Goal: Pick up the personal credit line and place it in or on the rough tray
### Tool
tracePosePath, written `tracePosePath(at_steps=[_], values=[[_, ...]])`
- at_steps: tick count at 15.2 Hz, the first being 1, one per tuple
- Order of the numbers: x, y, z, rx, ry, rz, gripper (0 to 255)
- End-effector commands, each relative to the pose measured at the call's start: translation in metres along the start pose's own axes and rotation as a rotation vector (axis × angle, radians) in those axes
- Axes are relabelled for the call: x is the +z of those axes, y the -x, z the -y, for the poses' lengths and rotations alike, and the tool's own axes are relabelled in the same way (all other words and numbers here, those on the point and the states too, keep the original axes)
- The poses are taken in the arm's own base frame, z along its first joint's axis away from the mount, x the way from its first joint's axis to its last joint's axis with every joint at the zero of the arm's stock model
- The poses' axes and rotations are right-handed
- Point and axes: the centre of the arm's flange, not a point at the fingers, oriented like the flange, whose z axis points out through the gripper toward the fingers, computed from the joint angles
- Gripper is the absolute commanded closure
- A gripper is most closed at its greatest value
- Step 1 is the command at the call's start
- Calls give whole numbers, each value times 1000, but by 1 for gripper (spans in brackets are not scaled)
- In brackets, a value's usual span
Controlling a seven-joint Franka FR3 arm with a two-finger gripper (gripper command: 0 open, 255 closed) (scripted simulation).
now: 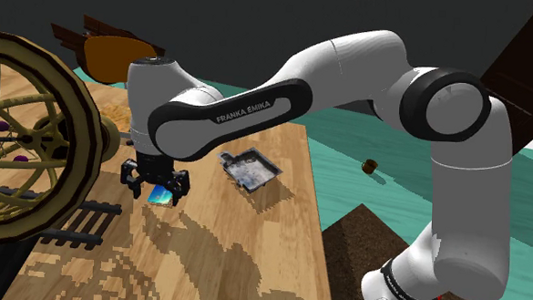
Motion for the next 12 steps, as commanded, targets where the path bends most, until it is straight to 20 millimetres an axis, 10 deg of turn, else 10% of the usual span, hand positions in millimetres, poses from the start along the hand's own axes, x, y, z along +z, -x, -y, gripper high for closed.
tracePosePath(at_steps=[1,7,8,12], values=[[3,-1,0,0,-1,0,0],[3,-1,0,0,-1,0,0],[3,-1,0,0,-1,0,255],[3,-1,0,0,-1,0,255]])
